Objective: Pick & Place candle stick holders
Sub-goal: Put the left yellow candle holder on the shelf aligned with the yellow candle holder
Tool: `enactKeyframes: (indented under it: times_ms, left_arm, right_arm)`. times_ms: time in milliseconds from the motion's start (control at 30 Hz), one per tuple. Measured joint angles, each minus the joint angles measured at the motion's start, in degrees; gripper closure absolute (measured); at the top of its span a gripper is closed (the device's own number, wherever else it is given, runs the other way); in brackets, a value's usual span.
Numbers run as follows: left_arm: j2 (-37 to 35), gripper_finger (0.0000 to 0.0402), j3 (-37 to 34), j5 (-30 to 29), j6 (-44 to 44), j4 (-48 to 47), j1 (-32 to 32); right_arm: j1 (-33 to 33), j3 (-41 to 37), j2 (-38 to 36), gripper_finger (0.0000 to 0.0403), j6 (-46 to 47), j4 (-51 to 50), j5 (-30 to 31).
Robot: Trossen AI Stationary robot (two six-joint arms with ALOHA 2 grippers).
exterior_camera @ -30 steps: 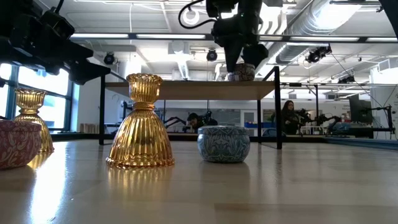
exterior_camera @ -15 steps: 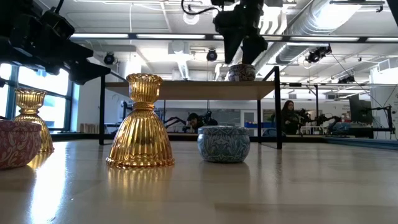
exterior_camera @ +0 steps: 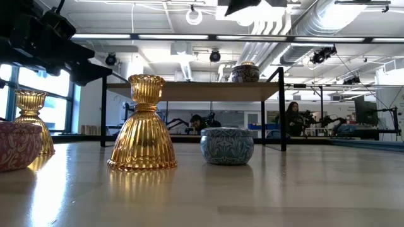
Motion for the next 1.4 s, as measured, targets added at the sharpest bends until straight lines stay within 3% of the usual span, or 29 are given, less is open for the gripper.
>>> enactKeyframes:
  times_ms: [167, 433, 533, 700, 933, 1067, 1167, 1267, 1400]
  left_arm:
    - [0.0, 0.0027, 0.0, 0.0, 0.0, 0.0, 0.0]
    - [0.0, 0.0027, 0.0, 0.0, 0.0, 0.0, 0.0]
    - [0.0, 0.0027, 0.0, 0.0, 0.0, 0.0, 0.0]
    - [0.0, 0.0027, 0.0, 0.0, 0.0, 0.0, 0.0]
    - [0.0, 0.0027, 0.0, 0.8, -0.5, 0.4, 0.0]
    - [0.0, 0.0027, 0.0, 6.7, -0.1, 1.4, 0.0]
    - [0.0, 0.0027, 1.2, 17.3, 1.1, 0.7, 0.0]
    - [0.0, 0.0027, 5.9, 23.9, 3.2, -4.5, 0.0]
    - [0.3, 0.0027, 15.2, 21.5, 2.8, -20.8, 0.0]
  right_arm:
    - [13.2, 0.0, 0.2, 0.0004, -0.6, 3.6, 7.3]
    - [32.4, -5.3, 3.1, 0.0005, 3.3, 13.6, 33.5]
    - [36.4, -10.4, 3.1, 0.0004, 3.9, 19.4, 37.7]
    - [39.8, -17.3, 3.1, 0.0004, 3.9, 25.6, 41.3]
    - [39.4, -21.6, 3.2, 0.0004, 5.6, 27.3, 42.6]
    - [39.4, -22.6, 3.1, 0.0004, 8.4, 27.2, 40.7]
    - [39.4, -22.6, 3.1, 0.0004, 8.4, 27.4, 39.5]
    - [39.4, -22.6, 3.1, 0.0004, 8.4, 27.6, 39.4]
    - [39.2, -22.6, 3.1, 0.0004, 8.4, 27.9, 40.5]
